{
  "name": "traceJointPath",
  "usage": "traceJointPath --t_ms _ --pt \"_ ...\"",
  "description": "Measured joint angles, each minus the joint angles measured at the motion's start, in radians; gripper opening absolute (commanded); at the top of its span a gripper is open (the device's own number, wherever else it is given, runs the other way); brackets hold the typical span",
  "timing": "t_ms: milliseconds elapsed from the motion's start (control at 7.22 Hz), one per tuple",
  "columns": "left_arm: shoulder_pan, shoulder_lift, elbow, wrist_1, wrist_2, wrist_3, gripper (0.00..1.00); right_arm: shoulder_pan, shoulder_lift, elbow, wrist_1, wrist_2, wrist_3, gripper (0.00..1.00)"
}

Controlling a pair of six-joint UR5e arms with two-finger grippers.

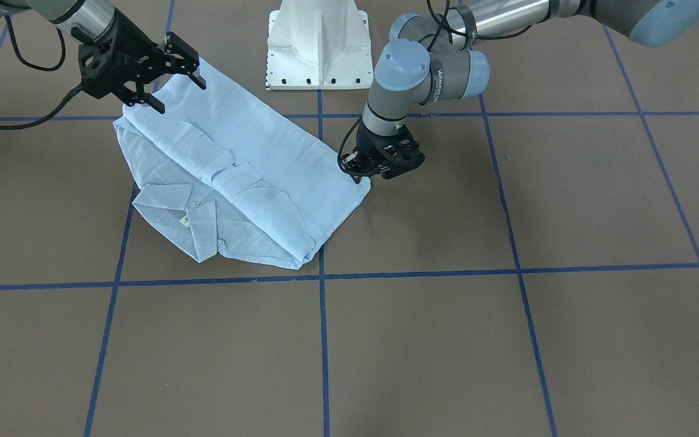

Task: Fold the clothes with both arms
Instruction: 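Lower the left gripper to the shirt corner nearest it while the right gripper holds, then pull the corner with the left gripper away from the robot to straighten the shirt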

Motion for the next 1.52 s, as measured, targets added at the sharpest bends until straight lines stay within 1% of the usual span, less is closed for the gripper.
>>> traceJointPath --t_ms 415,692,831,1108,1246,1523 --pt "-0.016 -0.009 -0.003 -0.001 -0.004 0.003 0.0 0.007 0.0 -0.002 0.0 -0.004 0.0 1.0" --pt "-0.089 -0.024 0.015 -0.007 -0.005 0.02 0.0 0.014 0.003 -0.005 0.001 -0.01 0.0 1.0" --pt "-0.129 -0.051 0.054 -0.009 -0.003 0.033 0.0 0.018 0.006 -0.006 0.001 -0.011 -0.001 1.0" --pt "-0.211 -0.144 0.186 -0.014 0.009 0.071 0.0 0.028 0.008 -0.009 0.002 -0.015 -0.001 1.0" --pt "-0.25 -0.2 0.281 -0.039 0.033 0.09 0.0 0.035 0.009 -0.009 0.002 -0.021 -0.001 1.0" --pt "-0.3 -0.293 0.488 -0.177 0.086 0.111 0.0 0.038 0.01 -0.012 0.002 -0.04 -0.002 1.0"
